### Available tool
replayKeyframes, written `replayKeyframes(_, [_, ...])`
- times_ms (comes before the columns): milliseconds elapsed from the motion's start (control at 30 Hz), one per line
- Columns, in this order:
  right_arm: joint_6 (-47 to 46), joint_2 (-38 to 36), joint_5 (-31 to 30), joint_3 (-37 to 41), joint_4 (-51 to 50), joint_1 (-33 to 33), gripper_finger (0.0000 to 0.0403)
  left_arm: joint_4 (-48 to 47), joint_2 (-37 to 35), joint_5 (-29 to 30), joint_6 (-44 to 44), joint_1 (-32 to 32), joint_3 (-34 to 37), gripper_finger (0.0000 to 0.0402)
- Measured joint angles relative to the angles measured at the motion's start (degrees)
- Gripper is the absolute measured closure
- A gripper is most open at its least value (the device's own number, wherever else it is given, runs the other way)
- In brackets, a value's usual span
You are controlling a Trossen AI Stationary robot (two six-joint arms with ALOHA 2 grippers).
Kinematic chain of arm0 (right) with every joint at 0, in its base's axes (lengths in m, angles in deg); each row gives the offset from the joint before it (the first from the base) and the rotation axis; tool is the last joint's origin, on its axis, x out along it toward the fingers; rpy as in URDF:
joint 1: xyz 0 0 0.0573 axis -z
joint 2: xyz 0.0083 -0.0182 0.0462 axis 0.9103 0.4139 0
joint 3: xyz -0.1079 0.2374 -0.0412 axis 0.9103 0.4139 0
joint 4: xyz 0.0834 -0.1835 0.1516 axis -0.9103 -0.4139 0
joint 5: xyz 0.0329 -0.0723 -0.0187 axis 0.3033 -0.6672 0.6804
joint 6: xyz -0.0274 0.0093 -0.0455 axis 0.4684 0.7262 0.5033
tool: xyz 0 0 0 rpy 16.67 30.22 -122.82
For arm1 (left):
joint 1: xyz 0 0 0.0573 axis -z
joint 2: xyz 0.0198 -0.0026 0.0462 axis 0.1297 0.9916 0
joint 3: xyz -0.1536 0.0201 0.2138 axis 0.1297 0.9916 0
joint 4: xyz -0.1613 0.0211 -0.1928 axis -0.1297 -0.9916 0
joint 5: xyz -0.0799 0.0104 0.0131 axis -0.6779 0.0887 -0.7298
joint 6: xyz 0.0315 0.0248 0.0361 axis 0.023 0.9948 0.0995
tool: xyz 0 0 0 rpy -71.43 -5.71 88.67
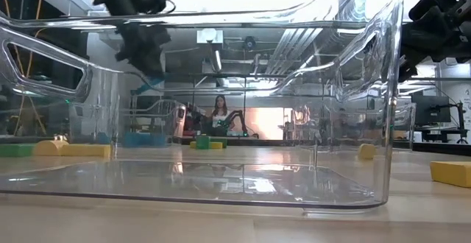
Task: Sort blocks
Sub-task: Put the blue block into the left transparent bin
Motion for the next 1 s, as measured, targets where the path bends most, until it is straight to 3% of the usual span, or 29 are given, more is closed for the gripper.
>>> replayKeyframes(233, [0.0, 0.0, 0.0, 0.0, -0.02, -0.01, 0.0398, 0.22, -1.97, -0.33, -1.85, -0.14, 1.47, 0.0203])
replayKeyframes(400, [0.02, 0.0, 0.0, 0.0, -0.01, 0.0, 0.0398, 0.7, -2.1, -4.85, -0.4, -0.16, -2.77, 0.0155])
replayKeyframes(567, [0.0, 0.0, 0.0, 0.01, -0.02, 0.01, 0.0398, 7.77, -4.14, -19.59, 1.23, 0.13, -5.49, 0.0146])
replayKeyframes(667, [0.01, 0.0, 0.0, 0.0, -0.01, -0.01, 0.0398, 17.72, -6.37, -31.12, -3.81, 1.74, -4.29, 0.0147])
replayKeyframes(733, [0.01, 0.0, 0.0, 0.01, 0.0, 0.01, 0.0398, 25.05, -8.23, -34.73, -9.43, 4.21, -2.41, 0.0147])
replayKeyframes(867, [0.0, 0.0, 0.0, 0.01, -0.02, -0.01, 0.0398, 36.56, -12.6, -34.26, -17.65, 11.91, 2.95, 0.0148])
replayKeyframes(1000, [0.51, 0.0, -0.84, -0.01, 0.08, 0.01, 0.0398, 50.25, -16.48, -23.56, -27.73, 22.19, 10.17, 0.0148])
